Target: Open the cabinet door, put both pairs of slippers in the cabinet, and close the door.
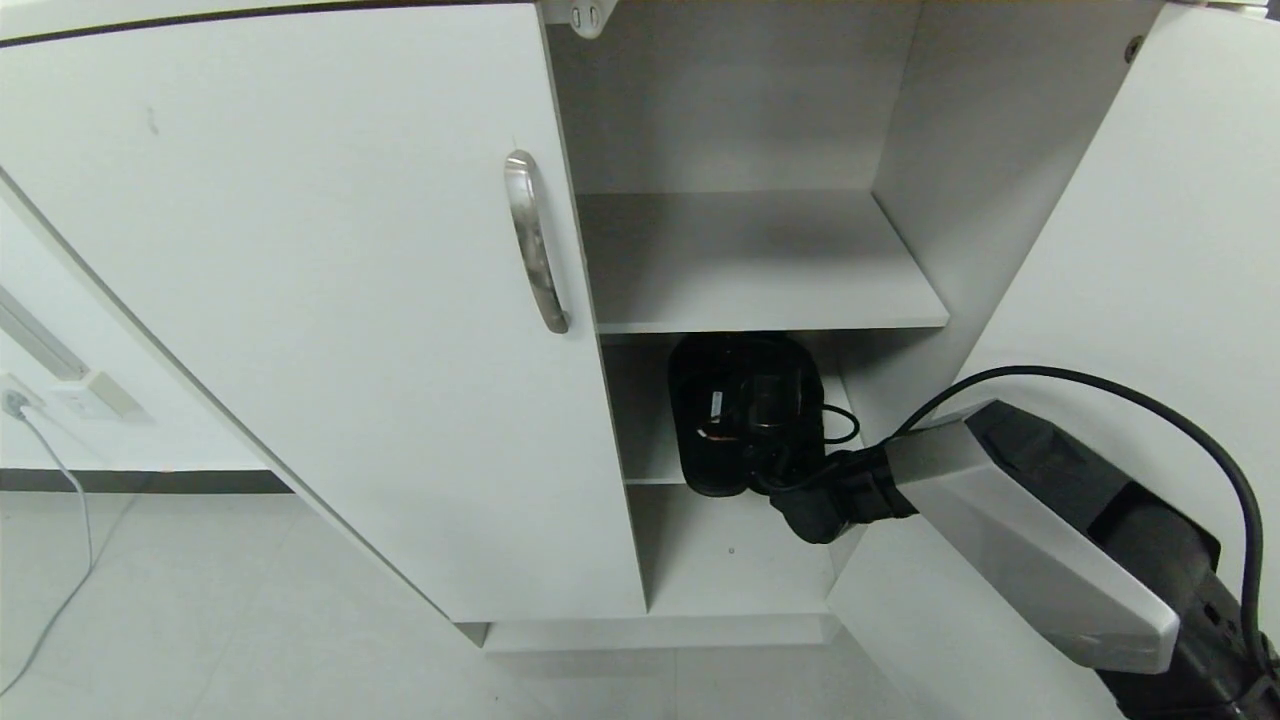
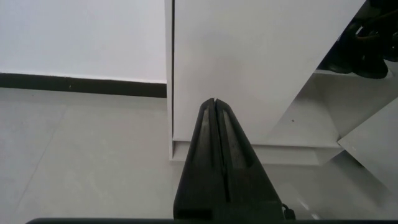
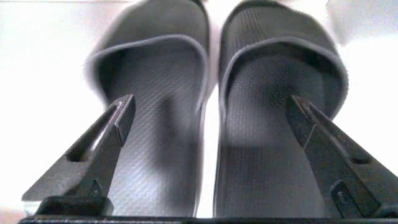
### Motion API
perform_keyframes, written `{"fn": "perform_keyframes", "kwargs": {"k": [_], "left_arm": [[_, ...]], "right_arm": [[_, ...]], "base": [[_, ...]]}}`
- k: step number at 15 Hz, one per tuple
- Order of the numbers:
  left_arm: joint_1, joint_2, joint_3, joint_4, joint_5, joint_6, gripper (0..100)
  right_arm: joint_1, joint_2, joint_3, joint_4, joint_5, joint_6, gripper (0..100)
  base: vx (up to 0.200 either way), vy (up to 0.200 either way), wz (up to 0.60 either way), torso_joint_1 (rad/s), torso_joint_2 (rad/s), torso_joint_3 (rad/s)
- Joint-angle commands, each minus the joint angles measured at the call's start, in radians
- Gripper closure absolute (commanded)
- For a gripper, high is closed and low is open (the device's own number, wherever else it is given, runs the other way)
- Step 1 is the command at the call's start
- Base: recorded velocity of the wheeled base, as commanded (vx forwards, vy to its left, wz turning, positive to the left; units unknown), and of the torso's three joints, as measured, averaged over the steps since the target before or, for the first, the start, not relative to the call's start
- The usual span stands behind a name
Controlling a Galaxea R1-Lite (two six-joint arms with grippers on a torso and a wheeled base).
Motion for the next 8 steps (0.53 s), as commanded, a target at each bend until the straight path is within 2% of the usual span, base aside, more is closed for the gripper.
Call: {"fn": "perform_keyframes", "kwargs": {"k": [1,8], "left_arm": [[0.0,0.001,-0.001,0.0,0.0,0.0,100],[0.0,0.001,0.0,0.0,0.0,0.0,100]], "right_arm": [[-0.007,0.021,-0.035,0.011,0.008,0.0,100],[-0.013,0.05,-0.078,0.035,0.007,0.001,100]], "base": [[0.0,0.0,0.0,0.0,0.0,0.0],[0.0,0.0,0.0,0.0,0.0,0.0]]}}
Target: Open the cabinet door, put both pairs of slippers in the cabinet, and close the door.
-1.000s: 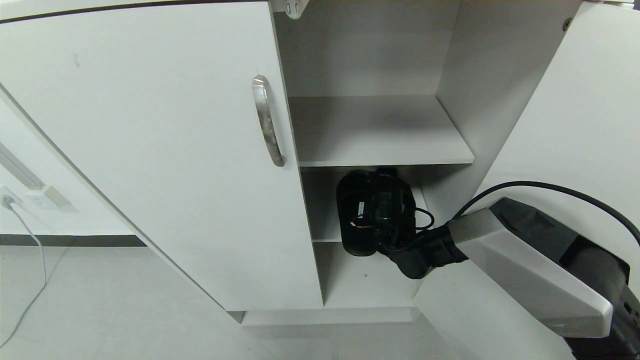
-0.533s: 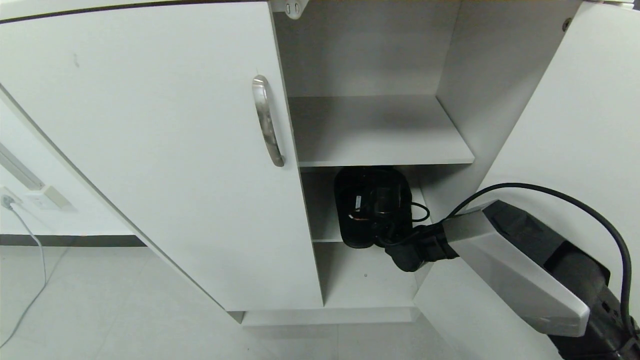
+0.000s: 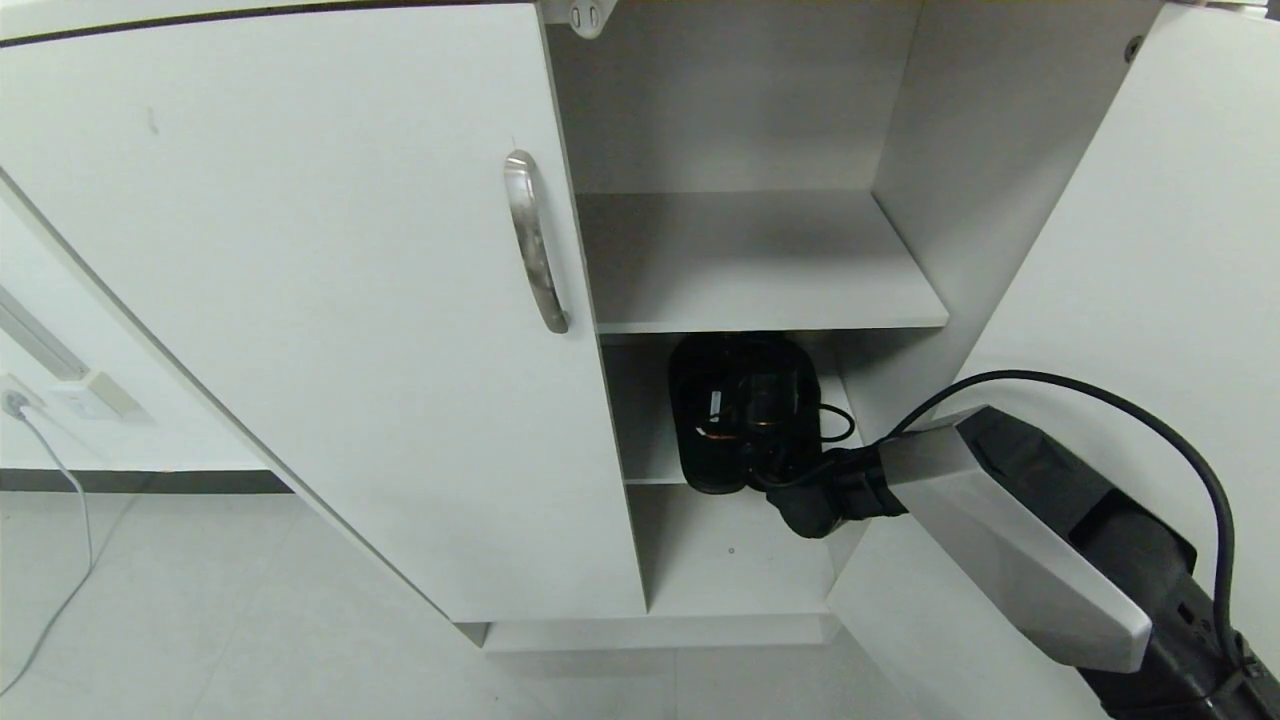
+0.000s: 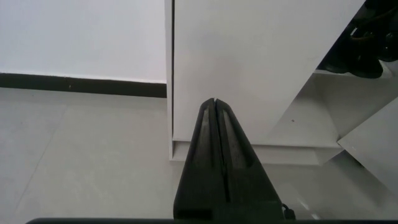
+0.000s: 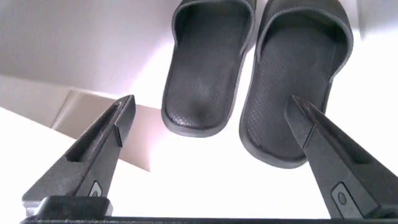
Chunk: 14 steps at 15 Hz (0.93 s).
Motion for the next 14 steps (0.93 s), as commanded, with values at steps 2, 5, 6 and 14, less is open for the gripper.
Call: {"fn": "perform_keyframes", "kwargs": {"k": [2,5,6,14], "left_arm": [[0.0,0.001,0.0,0.0,0.001,0.0,100],[0.0,0.0,0.0,0.0,0.001,0.0,100],[0.0,0.001,0.0,0.0,0.001,0.0,100],[0.0,0.001,0.0,0.0,-0.001,0.003,100]], "right_arm": [[-0.006,0.01,-0.006,-0.001,-0.001,0.0,0],[-0.002,-0.034,0.086,-0.012,-0.007,0.003,0],[0.006,-0.071,0.137,-0.03,-0.009,0.006,0],[0.124,-0.404,0.708,-0.297,-0.001,0.0,0]], "base": [[0.0,0.0,0.0,0.0,0.0,0.0],[0.0,0.0,0.0,0.0,0.0,0.0],[0.0,0.0,0.0,0.0,0.0,0.0],[0.0,0.0,0.0,0.0,0.0,0.0]]}}
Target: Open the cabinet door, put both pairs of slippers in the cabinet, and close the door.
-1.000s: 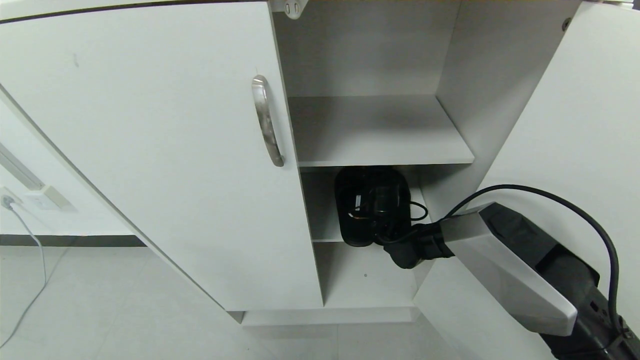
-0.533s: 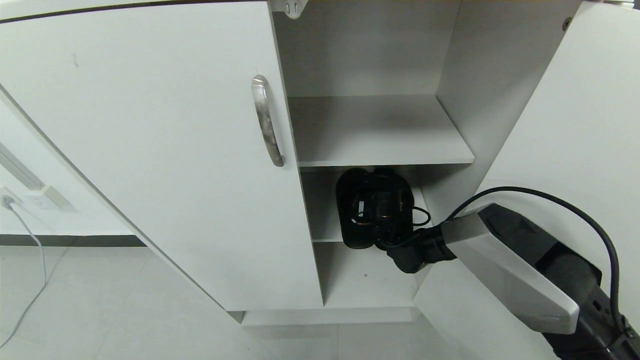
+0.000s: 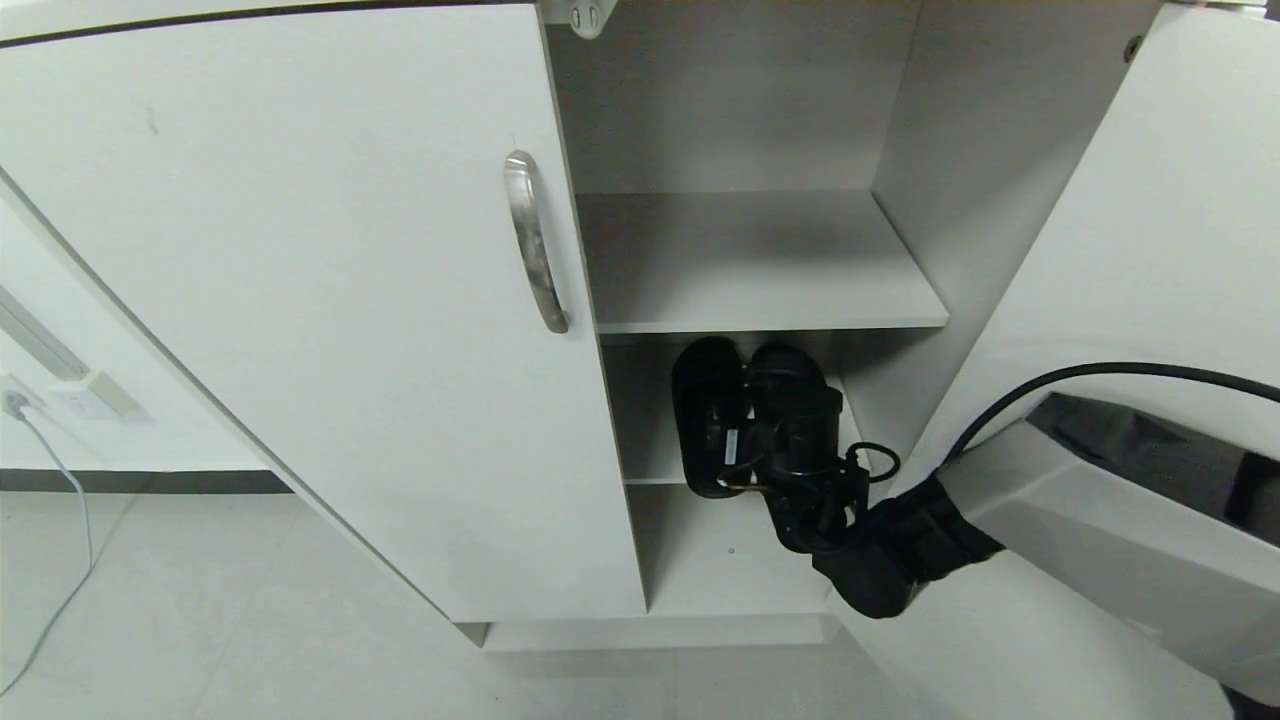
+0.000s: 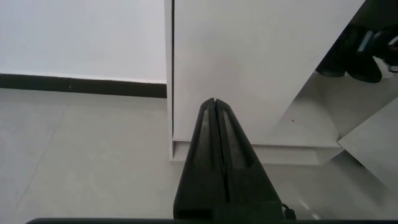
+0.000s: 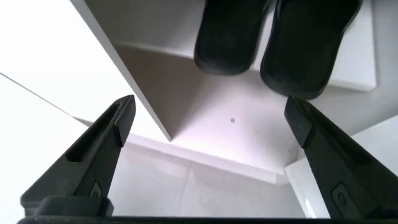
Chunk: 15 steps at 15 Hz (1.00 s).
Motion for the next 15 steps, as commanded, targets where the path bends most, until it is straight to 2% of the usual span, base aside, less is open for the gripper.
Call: {"fn": "perform_keyframes", "kwargs": {"k": [1,4,10,15], "left_arm": [[0.0,0.001,0.0,0.0,0.0,0.0,100],[0.0,0.001,0.001,0.0,0.0,0.0,100],[0.0,0.0,0.0,0.0,0.0,-0.003,100],[0.0,0.0,0.001,0.0,0.0,-0.003,100]], "right_arm": [[0.056,-0.167,0.181,-0.031,0.016,0.003,0],[0.113,-0.235,0.351,-0.075,0.054,-0.001,0],[0.131,-0.232,0.365,-0.08,0.088,-0.017,0],[0.134,-0.229,0.366,-0.083,0.093,-0.017,0]], "base": [[0.0,0.0,0.0,0.0,0.0,0.0],[0.0,0.0,0.0,0.0,0.0,0.0],[0.0,0.0,0.0,0.0,0.0,0.0],[-0.2,0.0,0.0,0.001,0.0,0.0]]}}
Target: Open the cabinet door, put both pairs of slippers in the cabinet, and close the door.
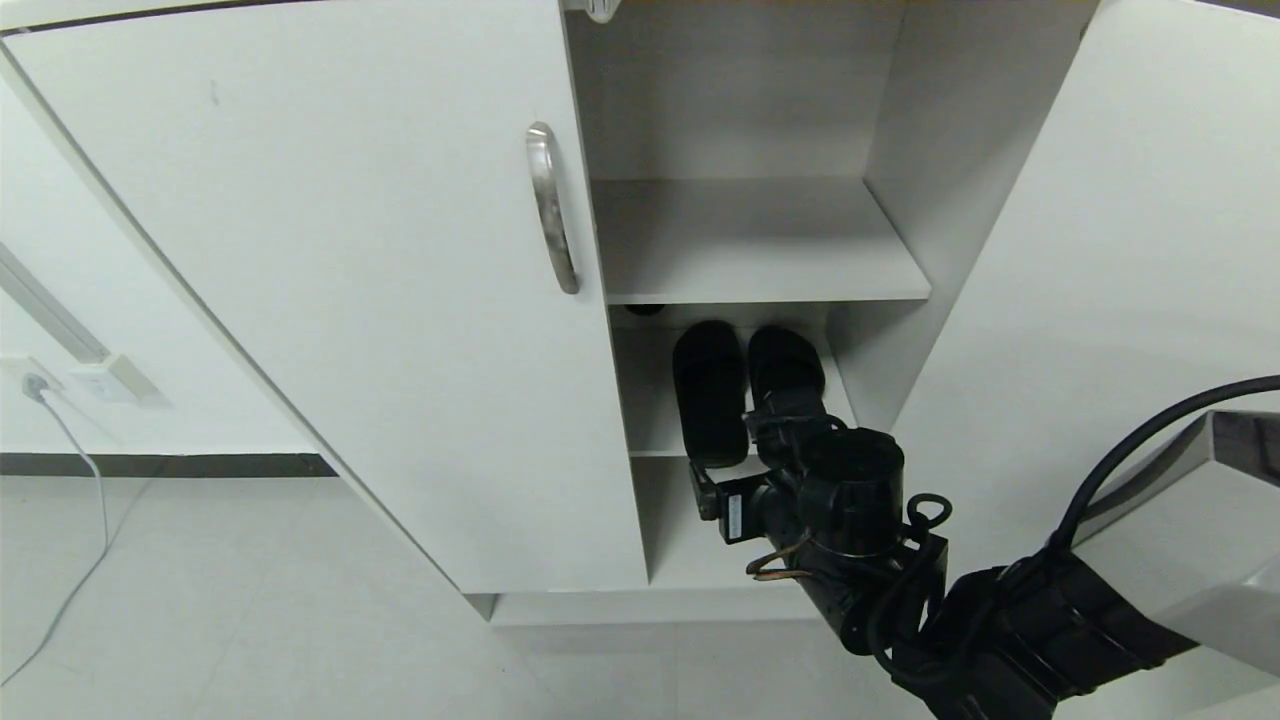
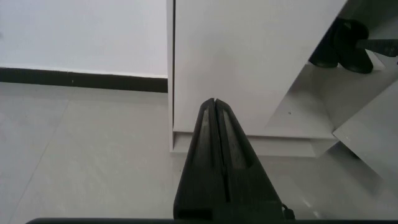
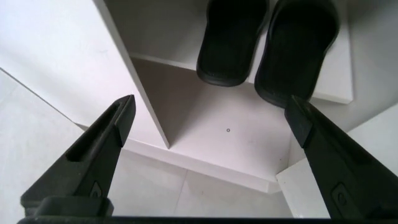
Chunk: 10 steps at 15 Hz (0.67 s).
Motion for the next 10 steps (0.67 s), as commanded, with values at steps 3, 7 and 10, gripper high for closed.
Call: {"fn": "perform_keyframes", "kwargs": {"k": [3,7,10], "left_arm": [[0.0,0.0,0.0,0.0,0.005,-0.002,100],[0.0,0.001,0.0,0.0,0.005,-0.003,100],[0.0,0.0,0.0,0.0,0.004,-0.003,100]], "right_arm": [[0.001,0.003,0.01,-0.025,0.001,-0.008,0],[0.001,0.005,0.028,-0.034,0.001,-0.009,0],[0.001,0.009,0.03,-0.042,-0.001,-0.022,0]], "base": [[-0.067,0.0,0.0,-0.002,0.0,-0.001],[0.0,0.0,0.0,0.0,0.0,0.0],[0.0,0.0,0.0,0.0,0.0,0.0]]}}
